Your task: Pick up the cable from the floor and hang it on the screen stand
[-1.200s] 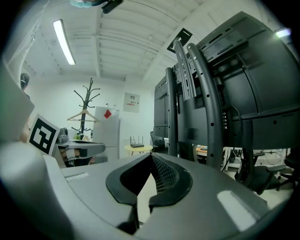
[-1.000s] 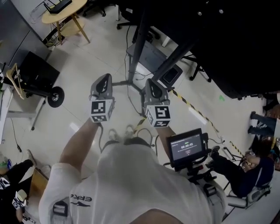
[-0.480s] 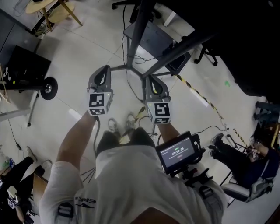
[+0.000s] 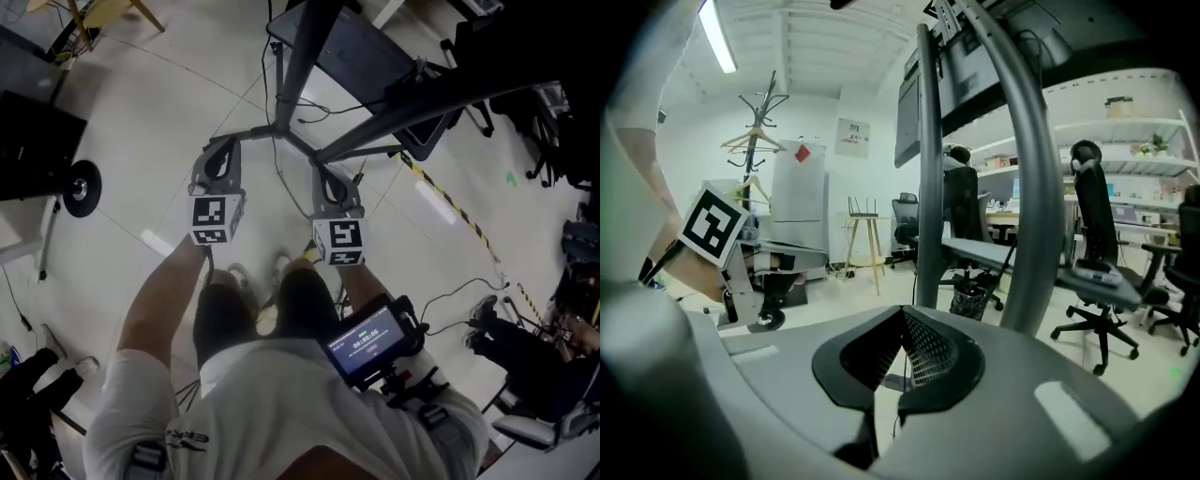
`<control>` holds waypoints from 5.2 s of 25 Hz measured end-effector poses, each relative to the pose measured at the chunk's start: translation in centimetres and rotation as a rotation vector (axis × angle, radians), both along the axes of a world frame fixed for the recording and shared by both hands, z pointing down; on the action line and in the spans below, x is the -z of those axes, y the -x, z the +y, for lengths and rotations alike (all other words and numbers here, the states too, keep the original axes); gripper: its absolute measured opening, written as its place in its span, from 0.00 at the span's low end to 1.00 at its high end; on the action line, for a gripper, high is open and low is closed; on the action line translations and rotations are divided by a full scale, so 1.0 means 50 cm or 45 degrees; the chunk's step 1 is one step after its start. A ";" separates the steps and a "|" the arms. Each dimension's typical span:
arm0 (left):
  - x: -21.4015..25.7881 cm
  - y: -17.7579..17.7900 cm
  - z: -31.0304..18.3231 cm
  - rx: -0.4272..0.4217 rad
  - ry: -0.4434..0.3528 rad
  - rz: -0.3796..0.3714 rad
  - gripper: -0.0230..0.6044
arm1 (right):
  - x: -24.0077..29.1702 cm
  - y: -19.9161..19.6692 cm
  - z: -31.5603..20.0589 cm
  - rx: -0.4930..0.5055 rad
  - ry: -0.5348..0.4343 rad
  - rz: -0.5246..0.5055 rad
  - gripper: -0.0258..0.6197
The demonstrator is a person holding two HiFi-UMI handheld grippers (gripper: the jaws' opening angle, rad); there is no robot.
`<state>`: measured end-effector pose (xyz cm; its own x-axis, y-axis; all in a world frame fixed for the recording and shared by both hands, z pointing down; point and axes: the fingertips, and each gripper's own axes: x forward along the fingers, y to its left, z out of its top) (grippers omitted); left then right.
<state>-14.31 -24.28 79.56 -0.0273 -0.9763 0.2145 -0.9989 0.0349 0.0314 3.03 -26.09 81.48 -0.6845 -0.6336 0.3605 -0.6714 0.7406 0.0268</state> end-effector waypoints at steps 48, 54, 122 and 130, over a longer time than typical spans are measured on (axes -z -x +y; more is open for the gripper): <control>-0.895 -0.016 -0.001 -0.348 0.379 0.066 0.04 | -1.152 0.020 0.009 0.169 0.440 0.614 0.20; -0.905 -0.003 -0.002 -0.341 0.389 0.052 0.04 | -1.150 0.024 0.007 0.150 0.450 0.611 0.10; 0.001 -0.142 -0.081 -0.595 0.116 0.758 0.31 | 0.036 0.078 0.048 0.352 0.068 0.261 0.07; 0.049 -0.170 -0.093 -0.615 0.171 0.987 0.33 | 0.091 0.059 0.051 0.333 0.054 0.273 0.07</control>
